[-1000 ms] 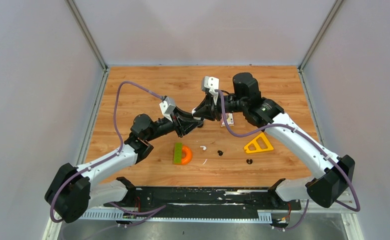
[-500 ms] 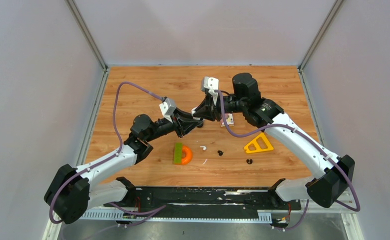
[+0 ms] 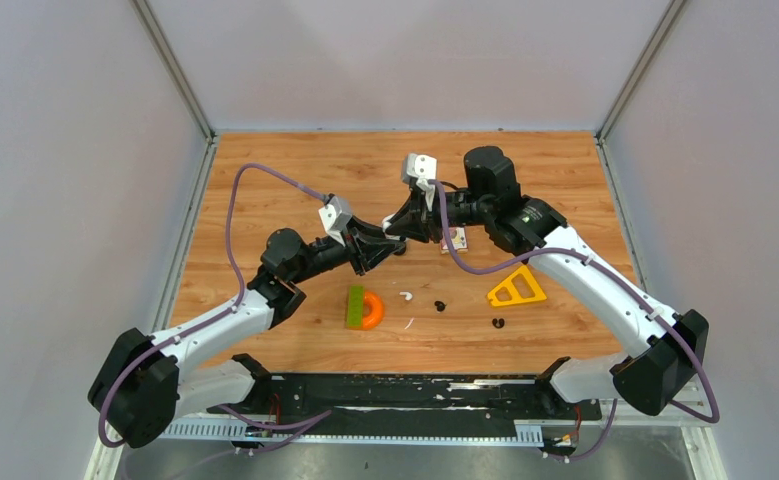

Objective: Insert the wireless bluetooth earbuds into the charging case
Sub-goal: Place the earbud in the charging case.

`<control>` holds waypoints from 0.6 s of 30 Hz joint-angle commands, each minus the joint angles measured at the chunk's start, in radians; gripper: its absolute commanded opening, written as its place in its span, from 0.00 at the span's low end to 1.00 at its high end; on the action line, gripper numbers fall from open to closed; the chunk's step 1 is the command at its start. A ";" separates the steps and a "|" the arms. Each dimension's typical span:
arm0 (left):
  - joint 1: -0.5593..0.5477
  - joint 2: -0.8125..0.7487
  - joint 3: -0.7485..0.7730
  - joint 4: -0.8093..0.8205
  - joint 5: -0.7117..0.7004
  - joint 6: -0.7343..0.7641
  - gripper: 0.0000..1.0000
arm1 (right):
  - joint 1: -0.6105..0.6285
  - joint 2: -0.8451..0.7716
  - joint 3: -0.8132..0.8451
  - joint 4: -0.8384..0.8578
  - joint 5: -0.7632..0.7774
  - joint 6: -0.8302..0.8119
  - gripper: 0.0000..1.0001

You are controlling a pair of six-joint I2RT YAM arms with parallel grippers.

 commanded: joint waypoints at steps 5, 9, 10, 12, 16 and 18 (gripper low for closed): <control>-0.004 -0.007 0.008 0.022 -0.004 0.029 0.00 | -0.007 -0.023 0.051 -0.007 -0.016 0.032 0.00; -0.005 -0.004 0.012 0.015 -0.004 0.032 0.00 | -0.012 -0.026 0.055 -0.012 -0.016 0.032 0.00; -0.006 -0.005 0.011 0.013 -0.004 0.034 0.00 | -0.013 -0.027 0.055 -0.012 -0.016 0.032 0.00; -0.005 -0.006 0.012 0.008 -0.008 0.036 0.00 | -0.015 -0.030 0.055 -0.014 -0.016 0.033 0.00; -0.005 -0.010 0.012 0.006 -0.015 0.042 0.00 | -0.018 -0.031 0.048 -0.014 -0.013 0.034 0.00; -0.004 -0.012 0.012 0.005 -0.016 0.043 0.00 | -0.017 -0.031 0.035 -0.005 -0.013 0.035 0.00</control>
